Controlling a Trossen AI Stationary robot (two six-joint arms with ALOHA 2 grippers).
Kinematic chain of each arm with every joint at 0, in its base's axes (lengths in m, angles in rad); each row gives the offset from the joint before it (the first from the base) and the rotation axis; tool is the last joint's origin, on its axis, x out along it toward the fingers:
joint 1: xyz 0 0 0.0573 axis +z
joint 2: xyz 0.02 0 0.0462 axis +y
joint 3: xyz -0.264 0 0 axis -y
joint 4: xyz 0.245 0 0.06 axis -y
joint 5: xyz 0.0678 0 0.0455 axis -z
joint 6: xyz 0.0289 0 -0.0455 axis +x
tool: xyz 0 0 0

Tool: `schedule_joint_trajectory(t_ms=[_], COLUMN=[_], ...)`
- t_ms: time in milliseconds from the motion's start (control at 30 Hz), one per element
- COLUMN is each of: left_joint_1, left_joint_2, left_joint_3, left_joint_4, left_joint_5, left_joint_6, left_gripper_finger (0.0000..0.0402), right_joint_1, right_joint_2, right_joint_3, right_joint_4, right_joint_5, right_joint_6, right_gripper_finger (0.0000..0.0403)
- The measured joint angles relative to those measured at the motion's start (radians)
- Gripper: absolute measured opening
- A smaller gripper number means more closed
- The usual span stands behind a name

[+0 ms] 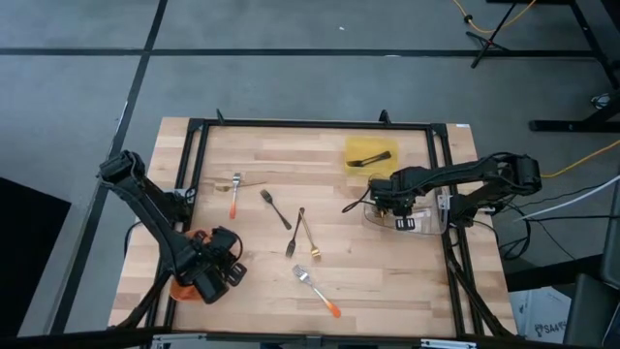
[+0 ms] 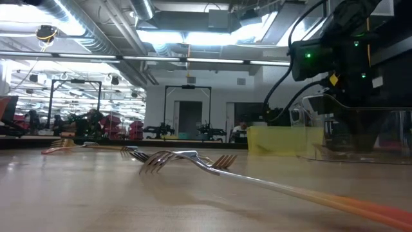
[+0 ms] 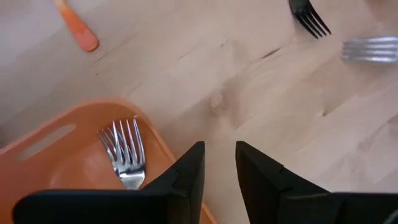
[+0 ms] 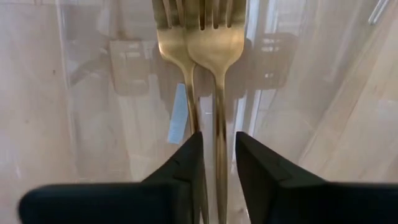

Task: Sort silverware by color (type)
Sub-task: Put the gold fork into the transparent bin, then put the orange fork into the orange bin

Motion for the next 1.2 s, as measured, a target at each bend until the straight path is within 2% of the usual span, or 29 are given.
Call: schedule_joint_trajectory(t_ms=[300, 667, 900, 1200], left_joint_1=[0.150, 0.418, 0.592, 0.757], left_joint_2=[0.000, 0.000, 0.000, 0.000], left_joint_3=[0.000, 0.000, 0.000, 0.000], left_joint_4=[0.000, -0.008, -0.046, -0.084], left_joint_5=[0.000, 0.051, 0.065, 0.090], left_joint_6=[0.159, 0.408, 0.569, 0.705], left_gripper_finger=[0.0085, 0.0085, 0.0085, 0.0085], right_joint_1=[0.000, 0.000, 0.000, 0.000], right_joint_2=[0.000, 0.001, 0.002, 0.002], right_joint_3=[0.000, 0.005, 0.088, 0.228], right_joint_4=[0.000, -0.007, -0.102, -0.289], right_joint_5=[0.001, 0.004, 0.036, 0.043], right_joint_6=[0.000, 0.002, 0.005, 0.006], right_gripper_finger=[0.0094, 0.0095, 0.0095, 0.0095])
